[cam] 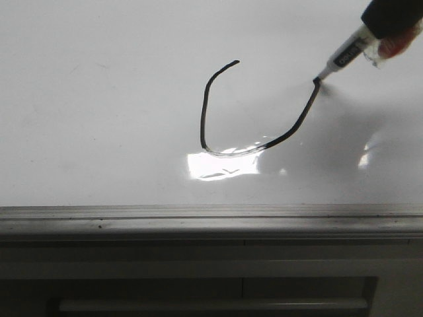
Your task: Write number 0 on whiteboard
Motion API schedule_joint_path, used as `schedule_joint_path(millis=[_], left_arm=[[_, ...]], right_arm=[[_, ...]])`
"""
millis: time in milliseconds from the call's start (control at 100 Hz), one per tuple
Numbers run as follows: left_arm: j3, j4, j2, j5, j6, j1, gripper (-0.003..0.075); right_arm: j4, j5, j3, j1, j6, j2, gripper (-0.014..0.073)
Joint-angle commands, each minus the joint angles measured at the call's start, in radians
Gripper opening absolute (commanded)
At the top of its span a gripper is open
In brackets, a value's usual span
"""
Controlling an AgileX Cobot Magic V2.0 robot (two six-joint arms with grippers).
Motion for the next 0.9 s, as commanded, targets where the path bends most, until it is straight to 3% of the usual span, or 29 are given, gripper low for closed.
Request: schedule_joint_path(millis=[0, 310, 520, 650, 760, 830, 890], left_arm=[[-0.027, 0.004, 0.009, -0.082, -0.009, -0.005, -0.0020], [-0.027, 0.004, 0.009, -0.082, -0.009, -0.005, -0.0020], [-0.027, -0.010, 0.009, -0.082, -0.009, -0.005, -0.0020], [-0.027, -0.031, 0.009, -0.078, -0.009, -0.005, -0.0020], [-0.027, -0.044, 0.009, -0.069, -0.009, -0.005, -0.0013], [-0.027, -0.059, 0.014, -0.071, 0.008, -0.005, 0.0053], [-0.041, -0.106, 0.034, -0.071, 0.090, -0.007, 0.0190]], right_arm=[[-0.094, -0.014, -0.040, -0.010, 0.008, 0.056, -0.0055], [-0.094, -0.026, -0.099, 0.106, 0.008, 0.159, -0.0055], [-0.094, -0.026, -0.101, 0.118, 0.010, 0.180, -0.0055], [-0.066, 0.024, -0.170, 0.141, 0.010, 0.124, -0.0055], [-0.051, 0.031, -0.256, 0.231, 0.010, 0.030, -0.0055], [-0.051, 0.022, -0.297, 0.306, 0.010, -0.027, -0.0055], [-0.051, 0.018, -0.309, 0.357, 0.010, -0.063, -0.0055]])
